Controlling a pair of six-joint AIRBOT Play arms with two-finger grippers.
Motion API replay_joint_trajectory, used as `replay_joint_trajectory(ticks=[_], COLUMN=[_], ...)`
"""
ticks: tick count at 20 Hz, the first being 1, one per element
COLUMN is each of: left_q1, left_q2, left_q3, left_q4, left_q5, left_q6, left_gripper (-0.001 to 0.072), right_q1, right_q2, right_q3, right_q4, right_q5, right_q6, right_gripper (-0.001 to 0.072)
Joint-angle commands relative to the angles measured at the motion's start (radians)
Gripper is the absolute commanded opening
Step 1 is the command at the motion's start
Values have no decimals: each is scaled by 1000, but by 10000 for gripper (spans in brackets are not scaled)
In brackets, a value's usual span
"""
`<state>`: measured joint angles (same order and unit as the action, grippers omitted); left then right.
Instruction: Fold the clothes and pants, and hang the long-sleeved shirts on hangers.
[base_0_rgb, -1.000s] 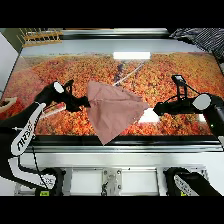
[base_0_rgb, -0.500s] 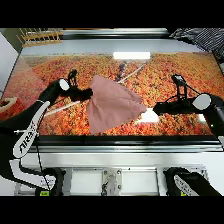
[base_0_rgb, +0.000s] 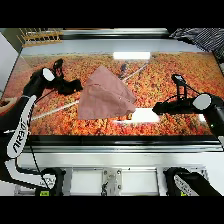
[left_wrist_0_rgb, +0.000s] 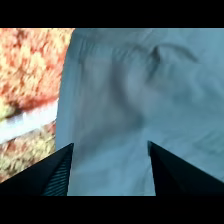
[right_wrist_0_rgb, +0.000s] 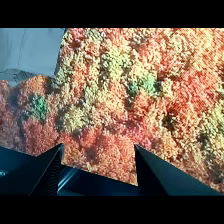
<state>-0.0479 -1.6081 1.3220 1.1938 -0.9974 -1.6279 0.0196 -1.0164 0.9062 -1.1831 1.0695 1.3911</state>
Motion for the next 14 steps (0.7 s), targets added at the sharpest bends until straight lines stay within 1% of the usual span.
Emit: replay_joint_trajectory(ticks=[1, 4, 8, 10, 11, 12, 13, 14], left_q1=[45, 70, 43, -2, -23, -35, -40, -39], left_q2=[46, 65, 64, 64, 64, 64, 65, 66], left_q3=[-237, -364, -404, -402, -402, -397, -386, -368], left_q4=[16, -13, -205, -210, -210, -210, -207, -206], left_q5=[-49, -16, 34, 65, 76, 76, 73, 61], left_q6=[19, 32, 164, 166, 164, 165, 166, 166], left_gripper=[482, 481, 481, 479, 448, 122, 8, 6], right_q1=[1, 1, 1, 1, 1, 3, 11, 29], right_q2=[0, -1, -2, -12, -21, -33, -45, -60], right_q3=[0, 0, 0, 0, 0, 0, 0, 0], right_q4=[9, 21, 21, 21, 22, 22, 22, 21], right_q5=[0, 0, 0, 0, 0, -2, -10, -24], right_q6=[0, 0, 0, 0, 0, -1, -16, -64], right_gripper=[480, 480, 480, 480, 480, 480, 480, 480])
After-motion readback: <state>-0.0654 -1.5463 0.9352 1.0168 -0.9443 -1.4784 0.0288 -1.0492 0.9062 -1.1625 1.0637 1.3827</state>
